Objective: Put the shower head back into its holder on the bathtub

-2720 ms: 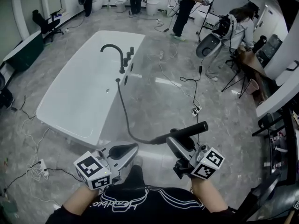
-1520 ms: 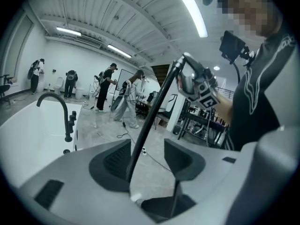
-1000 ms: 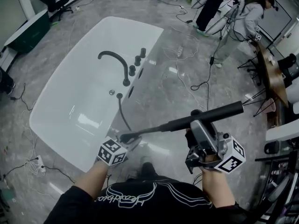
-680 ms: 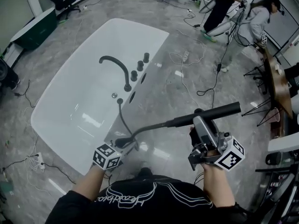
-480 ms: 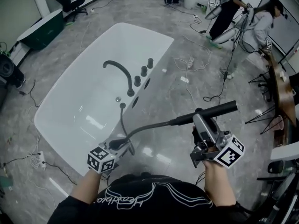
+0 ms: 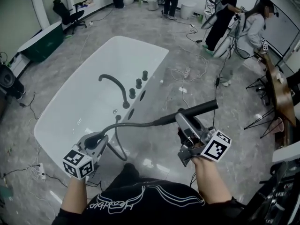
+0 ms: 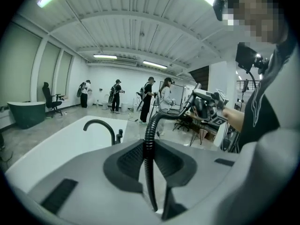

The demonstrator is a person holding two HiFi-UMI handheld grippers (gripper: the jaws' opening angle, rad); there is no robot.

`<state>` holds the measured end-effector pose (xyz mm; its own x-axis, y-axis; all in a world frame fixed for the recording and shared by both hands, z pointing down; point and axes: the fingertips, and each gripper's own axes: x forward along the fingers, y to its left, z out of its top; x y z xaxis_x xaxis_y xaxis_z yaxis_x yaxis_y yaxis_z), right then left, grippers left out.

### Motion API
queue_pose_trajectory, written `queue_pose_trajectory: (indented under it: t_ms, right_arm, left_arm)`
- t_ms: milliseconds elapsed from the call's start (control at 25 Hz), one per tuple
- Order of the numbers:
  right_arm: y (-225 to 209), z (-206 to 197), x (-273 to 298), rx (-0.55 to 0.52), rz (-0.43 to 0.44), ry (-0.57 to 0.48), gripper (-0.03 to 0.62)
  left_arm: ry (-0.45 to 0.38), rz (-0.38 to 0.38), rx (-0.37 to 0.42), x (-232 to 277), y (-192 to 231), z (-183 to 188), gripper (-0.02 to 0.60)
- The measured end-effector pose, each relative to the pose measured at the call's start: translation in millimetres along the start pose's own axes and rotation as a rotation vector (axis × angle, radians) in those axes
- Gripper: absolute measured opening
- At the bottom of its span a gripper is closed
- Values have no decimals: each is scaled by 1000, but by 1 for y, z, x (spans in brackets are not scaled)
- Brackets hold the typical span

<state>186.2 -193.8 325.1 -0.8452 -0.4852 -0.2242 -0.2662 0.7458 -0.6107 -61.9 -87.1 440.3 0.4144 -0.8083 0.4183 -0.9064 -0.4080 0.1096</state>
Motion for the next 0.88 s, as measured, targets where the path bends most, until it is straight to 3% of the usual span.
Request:
queue_pose_trajectory:
  t_ms: [320,600,880]
  right_arm:
    - [-4,1,21,45,22,-35,134]
    - [-7,33,54,54,105,-124,133]
    - [-3,67,108,23,177,-156,133]
  left_arm:
    - [-118,38,74,3,44,69,64]
    - [-254,61,177,5,78,172,64]
    - [-335,105,275,5,118,252,64]
